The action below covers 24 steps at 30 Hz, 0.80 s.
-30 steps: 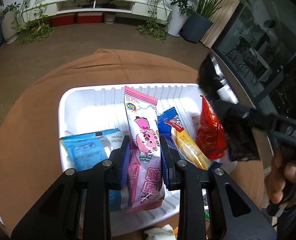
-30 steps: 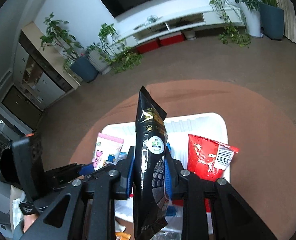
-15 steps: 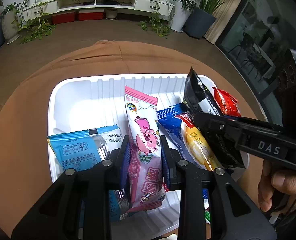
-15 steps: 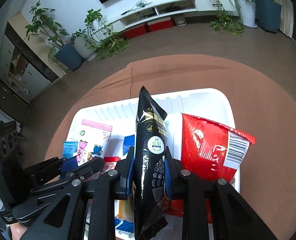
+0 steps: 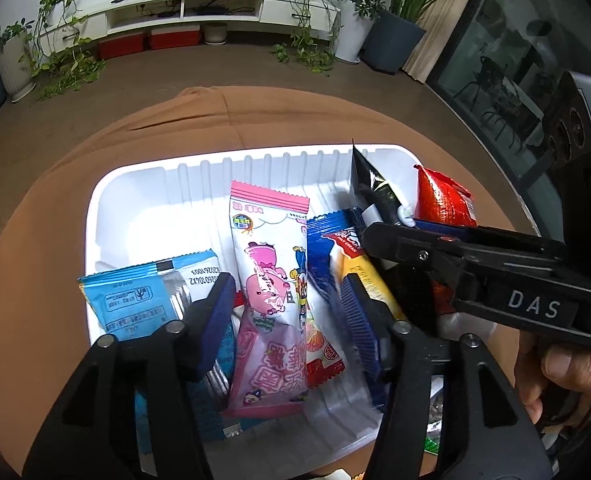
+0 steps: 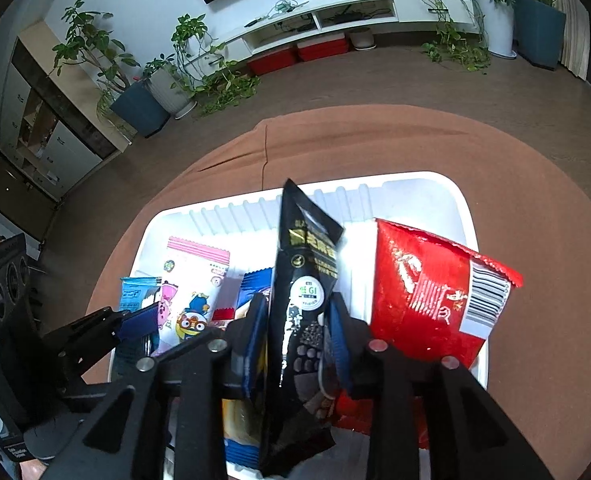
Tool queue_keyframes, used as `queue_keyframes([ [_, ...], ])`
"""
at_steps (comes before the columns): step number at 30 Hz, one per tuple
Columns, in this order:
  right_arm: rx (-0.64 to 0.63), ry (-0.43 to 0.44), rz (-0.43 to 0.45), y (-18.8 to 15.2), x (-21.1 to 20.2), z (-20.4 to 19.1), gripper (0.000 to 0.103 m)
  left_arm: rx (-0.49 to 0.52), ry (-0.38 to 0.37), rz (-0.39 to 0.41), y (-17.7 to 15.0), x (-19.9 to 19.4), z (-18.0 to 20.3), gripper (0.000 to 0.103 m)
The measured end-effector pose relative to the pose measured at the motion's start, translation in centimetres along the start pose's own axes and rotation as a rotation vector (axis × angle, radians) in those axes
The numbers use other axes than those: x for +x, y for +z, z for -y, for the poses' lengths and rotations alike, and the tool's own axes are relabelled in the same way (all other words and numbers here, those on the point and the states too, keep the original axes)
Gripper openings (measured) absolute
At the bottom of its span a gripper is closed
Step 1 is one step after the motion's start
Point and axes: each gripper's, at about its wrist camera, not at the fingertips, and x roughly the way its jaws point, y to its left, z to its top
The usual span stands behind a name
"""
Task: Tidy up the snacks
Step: 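Lower the pink bar into the tray and open the left tool while the right tool releases the black bag, then withdraw both tools from the tray back over the remaining snacks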
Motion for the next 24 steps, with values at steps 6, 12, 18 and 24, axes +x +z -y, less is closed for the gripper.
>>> queue_keyframes([
  [6,0.003,0.006,0.024,-0.4,-1.0,0.0,0.053,-0.008,0.014,0.022,-0.5,-1.4,-0.5,0.058],
  [12,0.010,0.021,0.057,-1.2,-3.3,-0.1,0.065,-0.004,0.011,0.063,-2.3,-4.8,-0.1,0.074],
  [18,0.051,0.106,0.119,-3.5,-7.3,0.9,0.094,-0.011,0.008,0.097,-5.4,-8.5,-0.4,0.100],
  [24,0.104,0.169,0.115,-8.6,-10.4,2.7,0.096,-0.063,-0.025,0.098,-10.7,-11.8,-0.8,0.102],
])
